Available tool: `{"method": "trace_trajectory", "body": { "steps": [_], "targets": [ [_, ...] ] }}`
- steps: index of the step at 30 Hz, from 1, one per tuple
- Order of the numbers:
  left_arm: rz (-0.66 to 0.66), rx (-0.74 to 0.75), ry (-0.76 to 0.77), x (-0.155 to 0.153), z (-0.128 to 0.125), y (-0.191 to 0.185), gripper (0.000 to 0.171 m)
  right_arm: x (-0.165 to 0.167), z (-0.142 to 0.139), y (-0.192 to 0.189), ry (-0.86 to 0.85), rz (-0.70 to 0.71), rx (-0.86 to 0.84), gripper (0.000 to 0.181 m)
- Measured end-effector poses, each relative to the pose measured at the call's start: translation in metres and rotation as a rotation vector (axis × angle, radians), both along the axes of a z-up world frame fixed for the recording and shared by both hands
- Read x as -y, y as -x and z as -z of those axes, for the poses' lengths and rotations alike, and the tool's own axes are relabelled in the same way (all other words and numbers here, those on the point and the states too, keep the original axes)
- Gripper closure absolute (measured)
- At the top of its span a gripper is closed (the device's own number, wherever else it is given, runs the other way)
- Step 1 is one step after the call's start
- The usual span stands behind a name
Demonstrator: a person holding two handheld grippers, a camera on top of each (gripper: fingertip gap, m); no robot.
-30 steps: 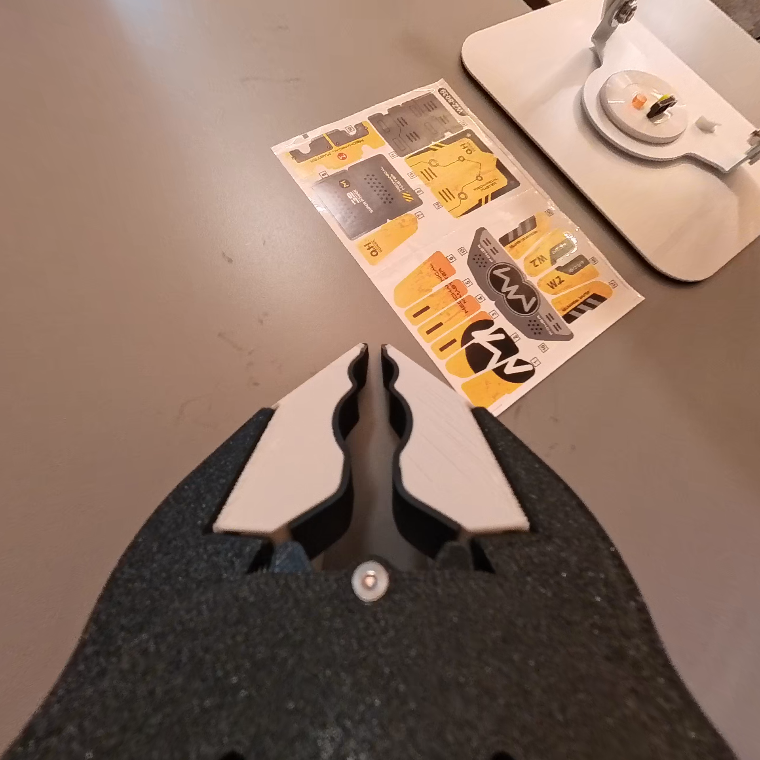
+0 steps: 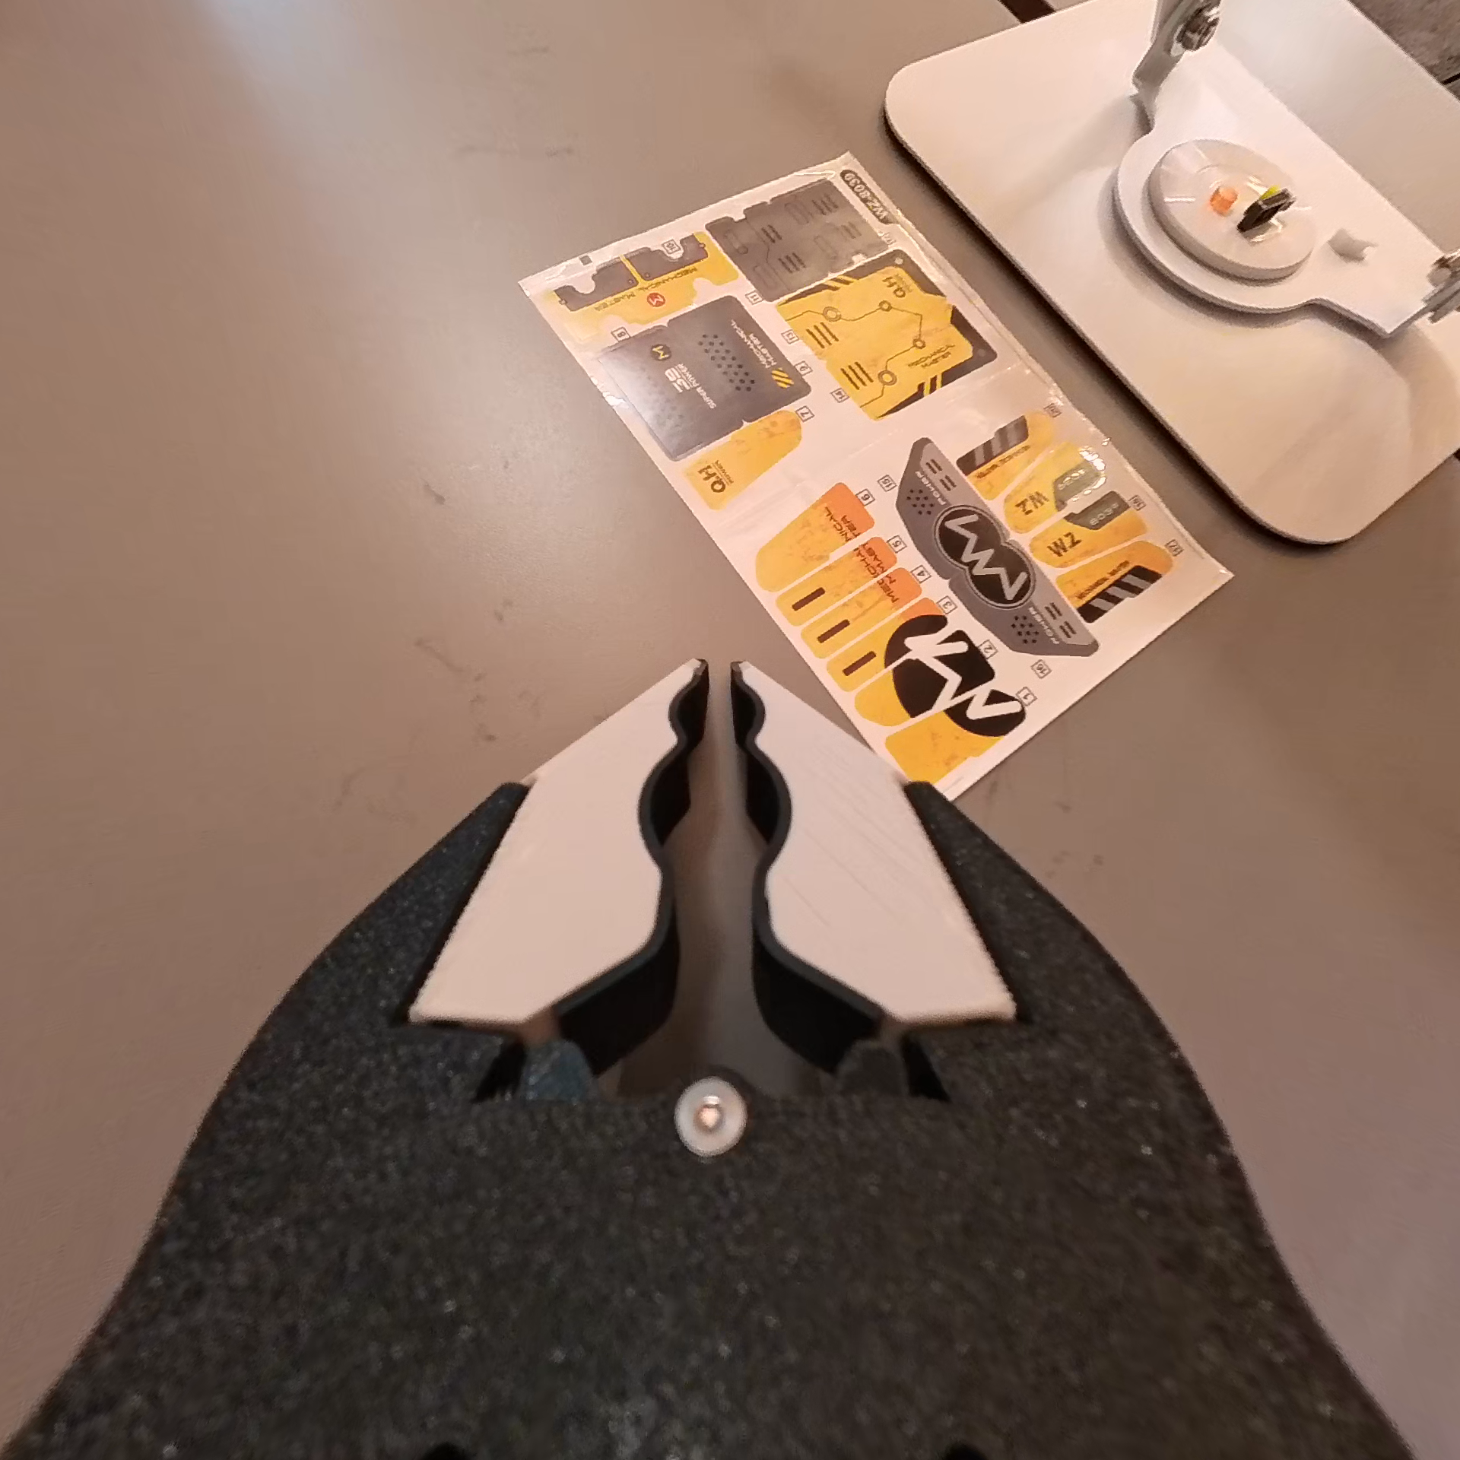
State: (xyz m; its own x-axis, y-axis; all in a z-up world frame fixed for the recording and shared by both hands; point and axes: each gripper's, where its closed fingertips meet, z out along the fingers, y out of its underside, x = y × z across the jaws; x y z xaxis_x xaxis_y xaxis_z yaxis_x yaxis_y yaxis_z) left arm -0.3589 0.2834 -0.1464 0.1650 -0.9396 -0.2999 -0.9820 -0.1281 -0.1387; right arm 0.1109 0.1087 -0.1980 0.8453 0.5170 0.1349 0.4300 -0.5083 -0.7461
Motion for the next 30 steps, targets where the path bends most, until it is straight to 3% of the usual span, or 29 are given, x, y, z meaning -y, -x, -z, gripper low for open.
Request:
{"method": "trace_trajectory", "body": {
  "steps": [10, 19, 24, 30],
  "targets": [
    [0.161, -0.139, -0.146, 0.004, -0.011, -0.002, 0.144, 0.000, 0.000, 0.000, -0.009, 0.000, 0.013, 0.175],
    [0.120, 0.007, -0.229, 0.030, -0.074, -0.007, 0.146, 0.000, 0.000, 0.000, -0.015, -0.001, 0.023, 0.175],
    [0.086, 0.017, -0.146, 0.055, -0.070, 0.002, 0.147, 0.000, 0.000, 0.000, -0.023, -0.003, 0.035, 0.175],
    [0.024, 0.062, -0.110, 0.056, -0.069, 0.001, 0.146, 0.000, -0.001, 0.001, -0.029, -0.004, 0.045, 0.176]
  ]
}}
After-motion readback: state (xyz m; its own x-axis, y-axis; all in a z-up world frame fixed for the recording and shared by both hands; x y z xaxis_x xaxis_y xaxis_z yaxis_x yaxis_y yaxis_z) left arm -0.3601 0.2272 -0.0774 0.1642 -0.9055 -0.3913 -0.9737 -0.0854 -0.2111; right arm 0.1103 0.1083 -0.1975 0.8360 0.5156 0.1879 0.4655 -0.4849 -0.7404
